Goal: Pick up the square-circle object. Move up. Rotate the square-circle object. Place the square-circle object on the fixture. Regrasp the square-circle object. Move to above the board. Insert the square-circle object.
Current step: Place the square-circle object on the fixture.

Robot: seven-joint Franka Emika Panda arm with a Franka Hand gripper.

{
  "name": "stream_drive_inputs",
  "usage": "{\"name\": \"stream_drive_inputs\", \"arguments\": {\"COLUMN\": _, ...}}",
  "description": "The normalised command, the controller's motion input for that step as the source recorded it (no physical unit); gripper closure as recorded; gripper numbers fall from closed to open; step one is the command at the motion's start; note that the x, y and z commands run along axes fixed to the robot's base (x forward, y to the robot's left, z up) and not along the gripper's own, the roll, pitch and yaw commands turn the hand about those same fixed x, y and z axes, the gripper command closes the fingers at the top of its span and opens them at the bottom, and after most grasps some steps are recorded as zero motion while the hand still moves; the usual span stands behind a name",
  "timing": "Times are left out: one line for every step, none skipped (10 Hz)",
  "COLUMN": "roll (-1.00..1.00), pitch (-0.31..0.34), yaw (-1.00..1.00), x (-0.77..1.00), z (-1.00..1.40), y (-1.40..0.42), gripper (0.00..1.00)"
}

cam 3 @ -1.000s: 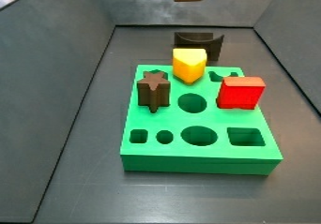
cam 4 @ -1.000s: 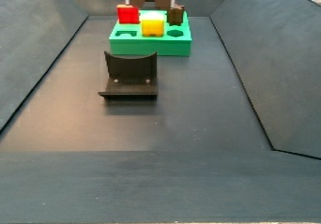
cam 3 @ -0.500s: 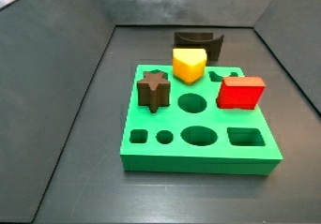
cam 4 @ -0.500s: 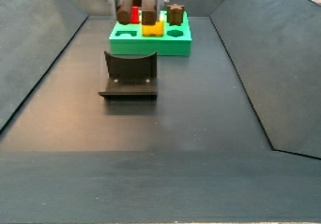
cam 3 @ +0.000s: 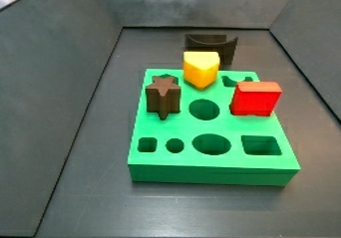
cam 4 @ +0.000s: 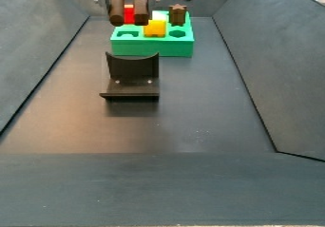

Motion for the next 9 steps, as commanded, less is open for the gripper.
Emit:
{"name": "stream_drive_inputs", "arguments": {"roll": -0.52, "pitch": 0.155, "yaw": -0.09, "x": 0.08, "z": -0.01, "y": 0.05, "gripper": 1.0}}
{"name": "stream_drive_inputs", "arguments": {"roll": -0.35, "pitch": 0.13, "yaw": -0.1, "x": 0.07, "z": -0.01, "y": 0.04, "gripper": 1.0}}
{"name": "stream_drive_inputs", "arguments": {"roll": -0.24, "pitch": 0.11, "yaw": -0.1, "x": 0.08, "z": -0.01, "y": 0.03, "gripper": 1.0}}
{"name": "stream_drive_inputs", "arguments": {"roll": -1.0, "pitch": 0.053, "yaw": -0.15, "x": 0.1, "z": -1.0, "y": 0.06, "gripper": 1.0}}
{"name": "stream_drive_inputs", "arguments": {"roll": -1.0, "pitch": 0.041, "yaw": -0.15, "x": 0.11, "z": -1.0, "y": 0.07, "gripper": 1.0}}
{"name": "stream_drive_inputs", "arguments": {"roll": -1.0, "pitch": 0.056, "yaw": -0.15, "x": 0.12, "z": -1.0, "y": 0.07, "gripper": 1.0}}
{"name": "stream_drive_inputs", "arguments": {"roll": -1.0, "pitch": 0.069, "yaw": -0.15, "x": 0.13, "z": -1.0, "y": 0.08, "gripper": 1.0}}
{"name": "stream_drive_inputs", "arguments": {"roll": -1.0, "pitch": 0.077, "yaw": -0.16, "x": 0.14, "z": -1.0, "y": 0.08, "gripper": 1.0}}
{"name": "stream_drive_inputs", "arguments": {"roll": -1.0, "pitch": 0.079, "yaw": -0.17, "x": 0.15, "z": -1.0, "y": 0.09, "gripper": 1.0}}
